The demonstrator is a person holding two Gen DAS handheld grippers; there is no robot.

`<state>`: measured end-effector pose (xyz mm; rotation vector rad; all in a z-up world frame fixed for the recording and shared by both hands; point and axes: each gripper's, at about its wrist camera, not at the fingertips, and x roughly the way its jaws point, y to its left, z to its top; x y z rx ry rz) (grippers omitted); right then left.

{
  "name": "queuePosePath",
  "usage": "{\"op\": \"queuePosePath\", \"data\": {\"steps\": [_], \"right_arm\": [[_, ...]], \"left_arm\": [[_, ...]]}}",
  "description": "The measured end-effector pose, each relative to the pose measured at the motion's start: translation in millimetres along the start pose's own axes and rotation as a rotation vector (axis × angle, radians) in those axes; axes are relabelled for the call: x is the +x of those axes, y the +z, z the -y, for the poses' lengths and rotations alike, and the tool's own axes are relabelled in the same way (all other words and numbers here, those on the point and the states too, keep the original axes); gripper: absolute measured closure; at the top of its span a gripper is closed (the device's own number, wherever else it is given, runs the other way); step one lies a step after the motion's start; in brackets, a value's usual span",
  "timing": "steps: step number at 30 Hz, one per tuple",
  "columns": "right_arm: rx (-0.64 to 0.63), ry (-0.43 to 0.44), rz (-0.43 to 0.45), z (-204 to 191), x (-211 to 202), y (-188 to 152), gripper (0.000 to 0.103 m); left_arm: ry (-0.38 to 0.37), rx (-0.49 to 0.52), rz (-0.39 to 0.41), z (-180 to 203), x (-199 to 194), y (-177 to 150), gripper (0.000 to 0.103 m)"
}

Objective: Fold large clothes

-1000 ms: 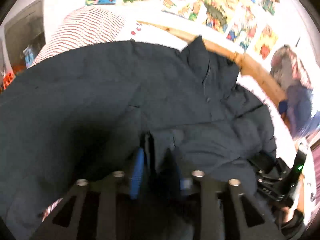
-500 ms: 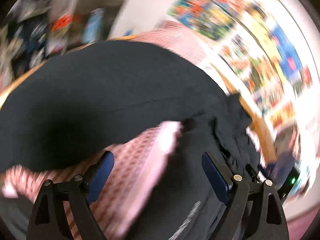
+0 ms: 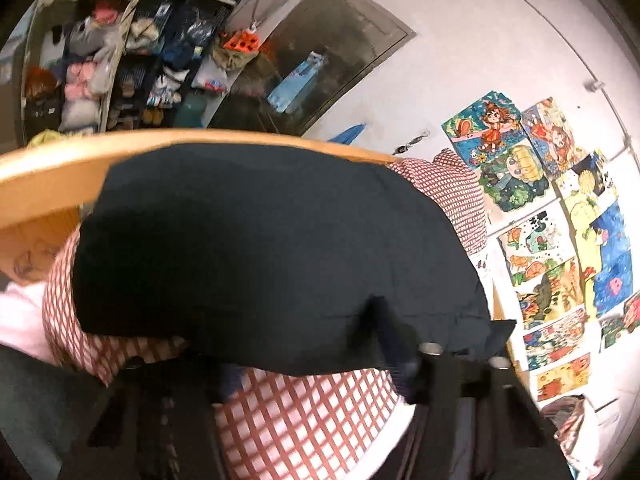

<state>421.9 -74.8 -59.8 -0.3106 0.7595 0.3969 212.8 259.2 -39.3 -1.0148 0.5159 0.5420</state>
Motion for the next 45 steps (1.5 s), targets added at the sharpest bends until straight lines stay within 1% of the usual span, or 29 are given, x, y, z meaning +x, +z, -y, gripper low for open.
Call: {"op": "queuePosePath", "data": {"steps": [2, 3, 4, 5, 7, 10, 11, 13, 14, 16, 18, 19, 20, 21, 22, 23, 26, 28, 31, 34, 37, 39, 40, 41, 43, 45], "right_arm": [[0.015, 0.011, -0.009, -0.8, 7.4, -7.5, 0.020], [0.027, 0.009, -0.008, -0.6, 9.2, -11.3, 0.016], [0.037, 0.010, -0.006, -0.1, 10.1, -13.8, 0.014], [0.048, 0.015, -0.005, 1.2, 10.8, -15.6, 0.014], [0.067, 0.030, 0.001, 4.7, 9.1, -16.9, 0.014], [0.095, 0.055, 0.021, 10.1, -1.0, -17.2, 0.014], [0.103, 0.063, 0.028, 13.4, -3.4, -16.0, 0.014], [0.132, 0.080, 0.058, 23.0, -17.2, -18.3, 0.014], [0.147, 0.084, 0.072, 28.5, -24.2, -19.9, 0.014], [0.178, 0.094, 0.094, 40.2, -37.1, -24.2, 0.014], [0.200, 0.098, 0.104, 49.2, -44.7, -28.5, 0.014], [0.214, 0.099, 0.112, 54.7, -49.6, -31.4, 0.014], [0.223, 0.098, 0.117, 57.4, -52.3, -33.4, 0.014], [0.235, 0.095, 0.126, 62.8, -56.9, -36.2, 0.014], [0.247, 0.090, 0.138, 69.5, -61.8, -38.9, 0.014], [0.257, 0.083, 0.147, 74.2, -65.3, -40.9, 0.014], [0.291, 0.059, 0.172, 92.0, -74.9, -46.6, 0.014], [0.328, 0.037, 0.194, 110.3, -83.5, -53.2, 0.014], [0.371, 0.008, 0.217, 132.2, -92.1, -61.7, 0.014], [0.426, -0.033, 0.233, 161.8, -98.7, -75.8, 0.014], [0.479, -0.064, 0.237, 184.5, -100.2, -87.8, 0.014], [0.528, -0.082, 0.232, 204.8, -99.3, -99.8, 0.014], [0.544, -0.087, 0.229, 211.1, -98.6, -104.4, 0.014], [0.568, -0.096, 0.222, 222.1, -96.4, -111.5, 0.014], [0.595, -0.109, 0.211, 234.5, -93.1, -122.1, 0.014], [0.620, -0.120, 0.202, 243.7, -91.1, -134.2, 0.014]], "left_arm": [[0.002, 0.025, 0.030, 0.7, -4.7, 4.7, 0.074], [0.005, 0.050, 0.057, 5.8, -6.5, 8.6, 0.077], [0.007, 0.077, 0.081, 11.6, -8.5, 14.3, 0.083], [0.006, 0.096, 0.100, 12.9, -14.8, 19.5, 0.088], [-0.003, 0.137, 0.163, 24.0, -25.0, 35.6, 0.094], [-0.052, 0.211, 0.246, 47.2, -44.1, 63.4, 0.095], [-0.079, 0.253, 0.269, 59.0, -50.4, 74.3, 0.095], [-0.148, 0.369, 0.305, 92.6, -64.8, 93.6, 0.095], [-0.166, 0.410, 0.318, 104.3, -70.6, 98.5, 0.095], [-0.226, 0.506, 0.351, 138.3, -84.2, 105.7, 0.095], [-0.292, 0.601, 0.368, 179.7, -96.3, 104.9, 0.095], [-0.319, 0.658, 0.378, 200.7, -103.0, 99.3, 0.095], [-0.339, 0.695, 0.385, 214.9, -106.9, 92.6, 0.095], [-0.375, 0.748, 0.391, 235.3, -112.4, 82.8, 0.095], [-0.411, 0.795, 0.389, 254.9, -116.6, 71.6, 0.095], [-0.436, 0.823, 0.382, 265.9, -118.8, 63.4, 0.095], [-0.524, 0.924, 0.334, 312.4, -121.7, 28.6, 0.095], [-0.583, 1.006, 0.290, 344.0, -120.2, -3.0, 0.095], [-0.639, 1.116, 0.221, 379.1, -113.7, -51.2, 0.095], [-0.672, 1.201, 0.140, 397.5, -104.3, -96.1, 0.095], [-0.704, 1.283, 0.021, 414.4, -83.1, -146.2, 0.095], [-0.714, 1.316, -0.048, 412.3, -69.5, -173.1, 0.095], [-0.717, 1.336, -0.099, 413.7, -58.4, -190.7, 0.095], [-0.716, 1.347, -0.131, 411.2, -51.4, -200.4, 0.095], [-0.709, 1.377, -0.218, 405.7, -31.6, -227.6, 0.095], [-0.683, 1.404, -0.311, 398.3, -6.9, -254.4, 0.095]]}}
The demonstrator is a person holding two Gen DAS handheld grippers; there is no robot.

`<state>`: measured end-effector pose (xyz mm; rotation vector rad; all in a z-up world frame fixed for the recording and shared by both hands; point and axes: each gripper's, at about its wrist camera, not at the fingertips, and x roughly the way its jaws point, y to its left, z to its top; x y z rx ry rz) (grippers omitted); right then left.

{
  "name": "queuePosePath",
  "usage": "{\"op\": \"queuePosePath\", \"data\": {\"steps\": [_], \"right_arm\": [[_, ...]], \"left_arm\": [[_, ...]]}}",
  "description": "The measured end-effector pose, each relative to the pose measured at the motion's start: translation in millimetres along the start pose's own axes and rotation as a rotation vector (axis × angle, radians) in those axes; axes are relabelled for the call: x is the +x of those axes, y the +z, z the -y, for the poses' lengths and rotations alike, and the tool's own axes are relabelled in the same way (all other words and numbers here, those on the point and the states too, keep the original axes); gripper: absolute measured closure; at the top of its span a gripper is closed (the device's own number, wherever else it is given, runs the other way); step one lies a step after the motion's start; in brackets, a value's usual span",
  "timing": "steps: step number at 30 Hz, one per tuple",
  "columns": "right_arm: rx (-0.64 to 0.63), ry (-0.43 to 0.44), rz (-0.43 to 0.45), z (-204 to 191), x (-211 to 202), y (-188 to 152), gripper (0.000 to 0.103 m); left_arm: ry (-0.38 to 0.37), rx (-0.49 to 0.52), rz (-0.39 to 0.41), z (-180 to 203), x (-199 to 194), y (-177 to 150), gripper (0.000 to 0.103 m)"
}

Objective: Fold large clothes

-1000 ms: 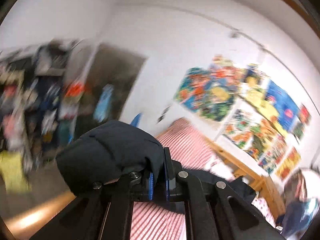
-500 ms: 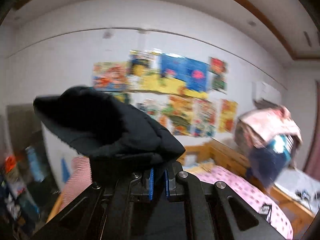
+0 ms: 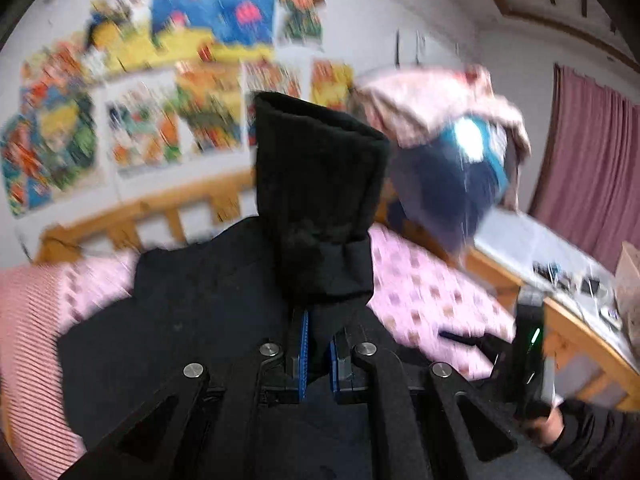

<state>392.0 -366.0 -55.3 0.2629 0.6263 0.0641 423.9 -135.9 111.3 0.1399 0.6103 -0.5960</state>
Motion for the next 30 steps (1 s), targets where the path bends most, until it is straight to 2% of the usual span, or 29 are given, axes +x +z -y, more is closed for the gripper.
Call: {"op": "queuePosePath", "data": {"steps": [6, 10, 12, 14, 15, 16, 18, 20, 23, 25, 26, 28, 30], "right_arm": [[0.091, -0.007, -0.023, 36.6, 13.8, -10.7, 0.014], [0.160, 0.082, -0.033, 49.4, 25.3, -14.3, 0.014], [0.191, 0.142, -0.034, 47.3, 30.7, -18.8, 0.014], [0.235, 0.215, -0.036, 48.9, 38.0, -21.3, 0.014], [0.261, 0.258, -0.037, 49.3, 42.6, -23.6, 0.014], [0.293, 0.306, -0.043, 49.7, 48.6, -25.7, 0.014], [0.327, 0.357, -0.067, 45.3, 59.2, -35.2, 0.014], [0.332, 0.325, -0.104, 40.6, 71.4, -45.0, 0.014], [0.319, 0.281, -0.127, 34.9, 81.6, -52.4, 0.014], [0.310, 0.277, -0.130, 29.5, 86.4, -52.9, 0.018], [0.302, 0.276, -0.132, 26.2, 87.2, -51.6, 0.023], [0.288, 0.270, -0.141, 20.8, 88.4, -49.1, 0.044], [0.270, 0.259, -0.157, 13.0, 91.6, -45.7, 0.055]], "left_arm": [[-0.036, -0.034, -0.209, 4.4, 68.8, -55.5, 0.095], [-0.047, -0.042, -0.297, 4.3, 85.1, -79.5, 0.089], [-0.046, -0.026, -0.314, 7.4, 83.4, -82.2, 0.076], [-0.081, -0.027, -0.312, 5.6, 75.9, -85.9, 0.038], [-0.093, -0.033, -0.301, 4.2, 70.3, -86.8, 0.032], [-0.095, -0.038, -0.286, 3.3, 63.2, -87.7, 0.027], [-0.062, -0.034, -0.274, -1.8, 49.6, -90.1, 0.027], [-0.033, -0.060, -0.256, -12.8, 36.1, -90.5, 0.027], [0.071, -0.144, -0.222, -44.7, 5.1, -92.5, 0.027], [0.203, -0.204, -0.222, -73.6, -14.9, -98.5, 0.027], [0.266, -0.242, -0.221, -91.3, -25.5, -103.6, 0.027], [0.399, -0.327, -0.215, -131.4, -46.5, -117.9, 0.027], [0.482, -0.393, -0.213, -162.5, -59.6, -131.9, 0.027]]}}
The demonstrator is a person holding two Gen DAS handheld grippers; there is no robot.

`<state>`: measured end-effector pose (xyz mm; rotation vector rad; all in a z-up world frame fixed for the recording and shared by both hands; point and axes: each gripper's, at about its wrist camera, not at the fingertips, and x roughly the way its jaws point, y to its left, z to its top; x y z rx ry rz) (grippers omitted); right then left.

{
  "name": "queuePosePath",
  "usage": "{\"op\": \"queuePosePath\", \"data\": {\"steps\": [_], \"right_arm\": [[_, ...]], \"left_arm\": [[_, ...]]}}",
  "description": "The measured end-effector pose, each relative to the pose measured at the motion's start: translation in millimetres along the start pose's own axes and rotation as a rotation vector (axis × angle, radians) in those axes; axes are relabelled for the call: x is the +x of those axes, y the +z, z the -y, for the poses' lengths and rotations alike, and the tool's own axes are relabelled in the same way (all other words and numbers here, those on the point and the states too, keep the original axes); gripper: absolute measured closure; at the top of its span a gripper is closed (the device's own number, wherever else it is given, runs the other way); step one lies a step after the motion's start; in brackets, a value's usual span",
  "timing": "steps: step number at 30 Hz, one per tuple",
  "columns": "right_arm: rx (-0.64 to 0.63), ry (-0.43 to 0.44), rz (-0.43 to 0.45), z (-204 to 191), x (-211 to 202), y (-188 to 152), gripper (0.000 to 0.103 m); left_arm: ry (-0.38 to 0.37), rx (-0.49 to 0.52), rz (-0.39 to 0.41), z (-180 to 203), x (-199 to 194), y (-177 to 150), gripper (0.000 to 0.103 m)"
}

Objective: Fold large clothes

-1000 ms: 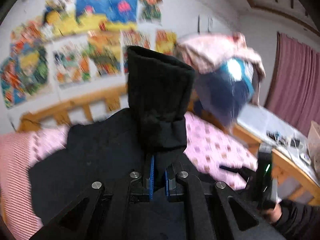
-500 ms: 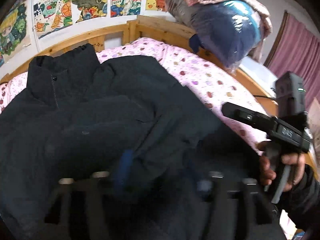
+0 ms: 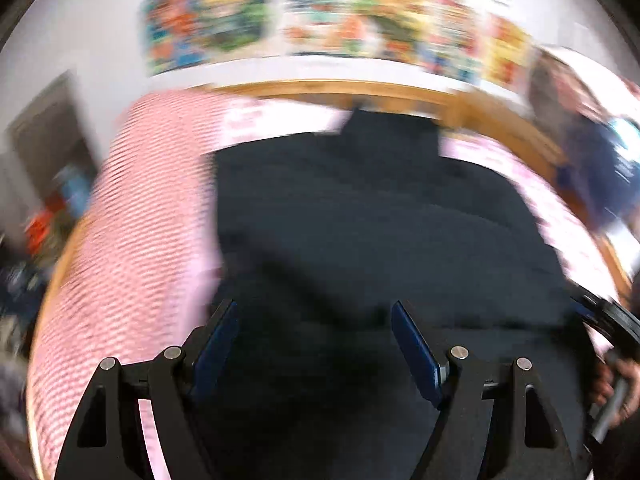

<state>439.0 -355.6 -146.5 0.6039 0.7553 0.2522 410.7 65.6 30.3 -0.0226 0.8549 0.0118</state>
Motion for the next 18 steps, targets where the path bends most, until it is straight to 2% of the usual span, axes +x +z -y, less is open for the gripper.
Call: {"op": "queuePosePath", "data": {"steps": [1, 3, 5, 6, 7, 10, 11, 13, 16, 18], "right_arm": [[-0.008, -0.004, -0.007, -3.8, 2.1, 0.6, 0.062], [-0.016, -0.009, -0.014, -8.4, -1.6, 3.6, 0.070], [-0.038, -0.048, -0.004, -8.8, -9.1, 4.0, 0.083], [-0.044, -0.062, 0.003, -9.7, -11.4, 4.8, 0.091], [-0.050, -0.073, 0.011, -12.7, -12.8, 6.3, 0.094], [-0.098, -0.090, 0.031, -21.2, -25.2, 10.9, 0.098], [-0.119, -0.099, 0.037, -24.1, -29.6, 12.3, 0.098], [-0.209, -0.138, 0.081, -43.5, -40.5, 16.7, 0.099], [-0.309, -0.185, 0.170, -64.7, -61.7, 23.7, 0.099], [-0.339, -0.206, 0.216, -74.6, -71.8, 31.4, 0.099]], "left_arm": [[0.019, -0.041, 0.007, -20.4, 3.2, -0.8, 0.028], [0.029, -0.076, -0.002, -42.4, 12.7, -2.0, 0.036], [0.010, -0.085, -0.039, -53.5, 25.9, -3.0, 0.048], [-0.007, -0.084, -0.064, -56.0, 34.2, -3.2, 0.051], [-0.017, -0.088, -0.089, -57.8, 42.8, -2.9, 0.058], [-0.053, -0.101, -0.130, -61.8, 63.0, 1.7, 0.085], [-0.050, -0.106, -0.125, -60.9, 62.5, -1.6, 0.091], [-0.060, -0.120, -0.066, -60.8, 53.3, -4.0, 0.096], [-0.060, -0.152, 0.027, -68.8, 31.4, -13.9, 0.097], [-0.064, -0.187, 0.042, -79.3, 25.0, -21.7, 0.097]]}}
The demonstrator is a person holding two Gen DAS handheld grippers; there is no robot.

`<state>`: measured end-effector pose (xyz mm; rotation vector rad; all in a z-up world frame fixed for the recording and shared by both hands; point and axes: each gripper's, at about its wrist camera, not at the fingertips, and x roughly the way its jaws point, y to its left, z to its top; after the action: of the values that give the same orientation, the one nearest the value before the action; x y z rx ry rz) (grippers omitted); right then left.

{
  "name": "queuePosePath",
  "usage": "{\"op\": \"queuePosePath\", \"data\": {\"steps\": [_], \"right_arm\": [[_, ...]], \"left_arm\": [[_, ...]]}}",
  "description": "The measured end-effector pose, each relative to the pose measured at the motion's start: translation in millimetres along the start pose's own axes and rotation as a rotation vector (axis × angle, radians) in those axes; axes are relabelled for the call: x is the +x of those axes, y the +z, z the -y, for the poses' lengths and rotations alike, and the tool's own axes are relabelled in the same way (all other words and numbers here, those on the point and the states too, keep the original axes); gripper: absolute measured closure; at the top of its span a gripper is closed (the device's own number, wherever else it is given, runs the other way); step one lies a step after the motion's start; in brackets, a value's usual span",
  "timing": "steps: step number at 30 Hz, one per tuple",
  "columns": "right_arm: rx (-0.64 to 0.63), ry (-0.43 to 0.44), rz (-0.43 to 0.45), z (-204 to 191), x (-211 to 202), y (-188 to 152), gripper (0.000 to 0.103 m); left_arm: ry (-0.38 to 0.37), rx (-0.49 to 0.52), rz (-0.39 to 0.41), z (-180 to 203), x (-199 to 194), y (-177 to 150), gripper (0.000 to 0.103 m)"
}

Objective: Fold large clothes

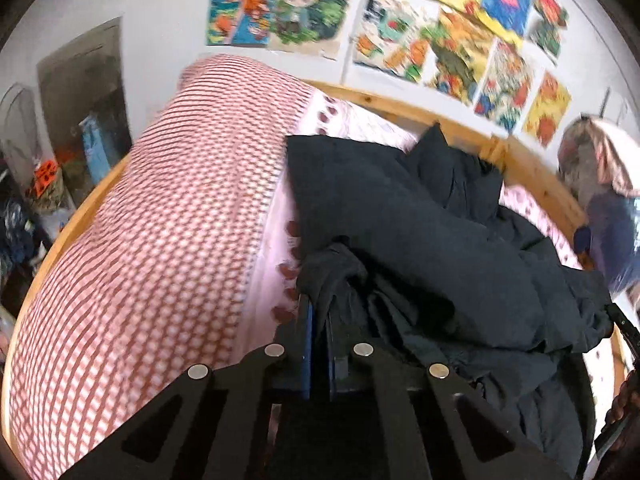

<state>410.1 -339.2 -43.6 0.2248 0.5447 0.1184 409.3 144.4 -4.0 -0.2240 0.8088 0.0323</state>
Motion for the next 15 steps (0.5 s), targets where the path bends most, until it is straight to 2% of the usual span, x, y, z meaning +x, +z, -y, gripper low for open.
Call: {"op": "queuePosePath", "data": {"steps": [3, 6, 9, 11, 14, 15], "right_arm": [[-0.014, -0.039, 0.011, 0.4, -2.1, 7.0, 0.100], [0.008, -0.073, -0.059, 14.9, 13.8, -4.6, 0.100], [0.016, -0.103, -0.141, 25.1, 31.4, -24.6, 0.099], [0.034, -0.087, -0.134, 29.6, 28.2, -26.0, 0.097], [-0.001, -0.118, -0.092, 25.7, 17.7, -14.4, 0.089], [-0.040, -0.133, -0.070, 18.6, 15.1, -8.2, 0.078]], "left_arm": [[0.001, -0.030, -0.036, -16.5, 7.7, -13.6, 0.098], [-0.007, -0.068, -0.068, -26.0, 16.1, -25.0, 0.097], [0.005, -0.036, -0.071, -20.3, 16.3, -25.8, 0.097], [0.047, 0.001, -0.062, -11.2, 15.8, -18.4, 0.093], [0.134, 0.078, -0.008, 7.9, 1.9, -8.8, 0.092], [0.141, 0.098, 0.012, 14.1, -2.2, -5.2, 0.091]]}}
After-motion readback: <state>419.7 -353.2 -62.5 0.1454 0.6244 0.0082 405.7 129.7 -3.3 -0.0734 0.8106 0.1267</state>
